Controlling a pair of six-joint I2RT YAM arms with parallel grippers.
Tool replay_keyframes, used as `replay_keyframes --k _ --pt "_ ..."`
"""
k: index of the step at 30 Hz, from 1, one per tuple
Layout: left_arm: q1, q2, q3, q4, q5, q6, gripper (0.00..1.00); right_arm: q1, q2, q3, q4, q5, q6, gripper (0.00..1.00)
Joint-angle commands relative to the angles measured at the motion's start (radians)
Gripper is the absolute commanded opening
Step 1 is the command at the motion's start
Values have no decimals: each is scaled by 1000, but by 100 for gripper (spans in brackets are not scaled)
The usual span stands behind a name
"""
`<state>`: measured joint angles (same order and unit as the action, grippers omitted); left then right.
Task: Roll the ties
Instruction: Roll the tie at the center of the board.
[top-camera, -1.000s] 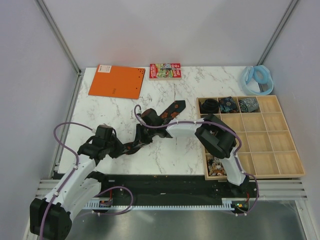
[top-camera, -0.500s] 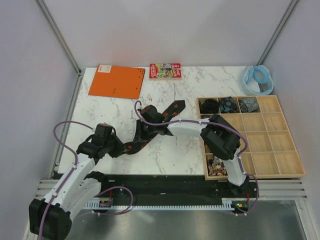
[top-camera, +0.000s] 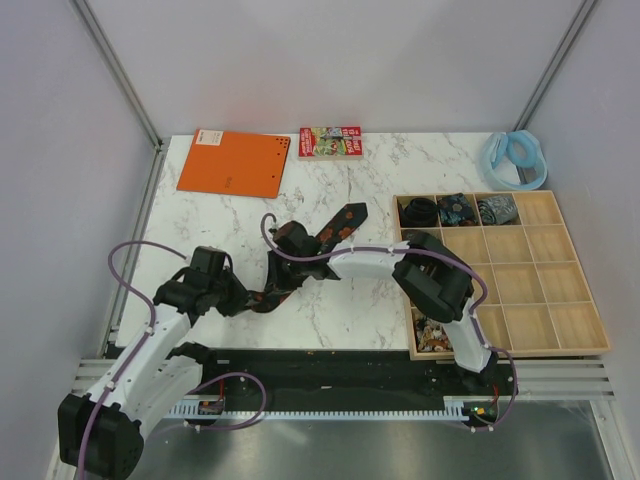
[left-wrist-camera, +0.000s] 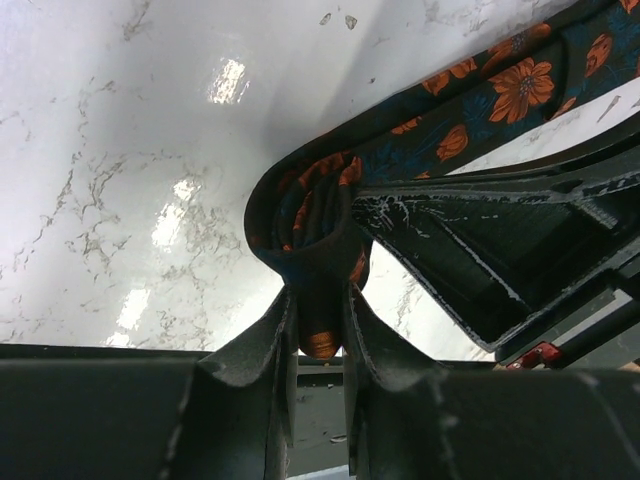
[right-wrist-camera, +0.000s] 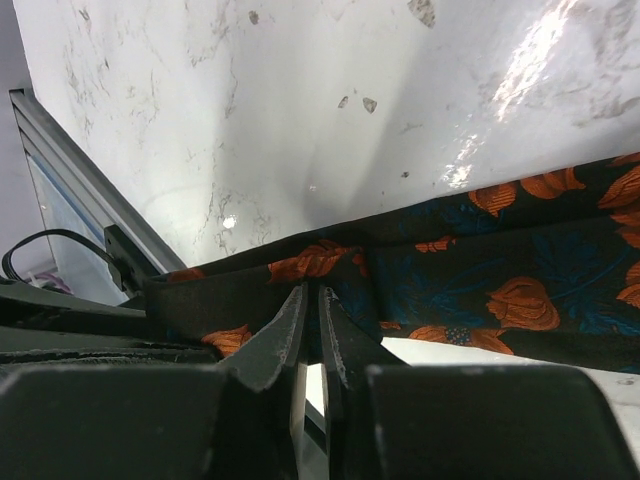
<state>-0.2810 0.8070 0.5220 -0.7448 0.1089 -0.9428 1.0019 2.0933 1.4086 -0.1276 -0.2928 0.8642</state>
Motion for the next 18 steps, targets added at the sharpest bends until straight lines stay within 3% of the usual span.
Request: replay_keyframes --k 1,18 --pt "2 9 68 13 8 51 2 40 -1 -3 19 3 16 15" --pt "-1 170 164 15 -9 134 2 81 20 18 103 -54 78 15"
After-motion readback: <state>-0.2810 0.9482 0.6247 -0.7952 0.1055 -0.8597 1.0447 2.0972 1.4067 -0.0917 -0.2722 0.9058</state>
